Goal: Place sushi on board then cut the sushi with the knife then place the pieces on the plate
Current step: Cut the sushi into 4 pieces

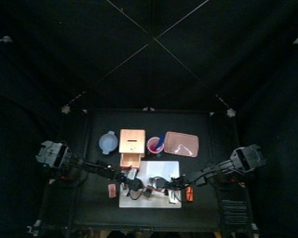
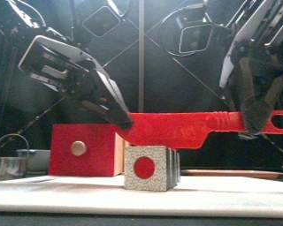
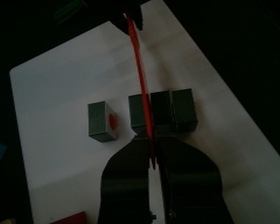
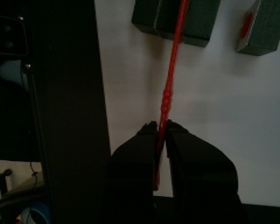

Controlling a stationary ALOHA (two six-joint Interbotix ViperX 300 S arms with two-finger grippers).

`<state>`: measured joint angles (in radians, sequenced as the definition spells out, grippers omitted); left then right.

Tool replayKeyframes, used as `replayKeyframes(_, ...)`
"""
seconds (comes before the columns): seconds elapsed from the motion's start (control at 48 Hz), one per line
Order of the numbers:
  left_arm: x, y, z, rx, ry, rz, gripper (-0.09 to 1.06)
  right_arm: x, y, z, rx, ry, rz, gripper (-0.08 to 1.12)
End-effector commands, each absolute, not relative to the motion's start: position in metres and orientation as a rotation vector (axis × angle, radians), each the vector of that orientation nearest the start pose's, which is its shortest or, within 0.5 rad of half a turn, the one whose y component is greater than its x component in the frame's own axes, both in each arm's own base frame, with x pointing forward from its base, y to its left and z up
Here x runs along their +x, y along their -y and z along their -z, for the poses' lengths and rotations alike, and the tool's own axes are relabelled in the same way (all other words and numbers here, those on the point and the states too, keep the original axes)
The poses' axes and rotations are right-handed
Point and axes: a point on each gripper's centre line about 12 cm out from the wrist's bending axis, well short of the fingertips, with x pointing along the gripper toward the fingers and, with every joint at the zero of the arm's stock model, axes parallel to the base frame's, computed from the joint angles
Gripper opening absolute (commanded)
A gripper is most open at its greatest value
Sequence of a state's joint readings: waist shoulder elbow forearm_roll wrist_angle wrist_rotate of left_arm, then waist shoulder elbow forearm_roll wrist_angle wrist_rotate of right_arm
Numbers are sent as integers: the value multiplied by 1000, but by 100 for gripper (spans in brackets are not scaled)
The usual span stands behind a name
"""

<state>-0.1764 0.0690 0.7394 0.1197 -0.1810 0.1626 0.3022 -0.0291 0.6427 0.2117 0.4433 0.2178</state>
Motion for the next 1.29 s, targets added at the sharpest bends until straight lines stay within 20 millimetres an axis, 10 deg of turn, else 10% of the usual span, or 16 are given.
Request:
replayKeyframes(0.021,382,68,-149,322,-558,269,33,339,-124,-173,251,-1048,-172,36)
replayKeyframes(1.292,383,68,-112,327,-654,282,33,343,-120,-136,217,-1139,-138,36)
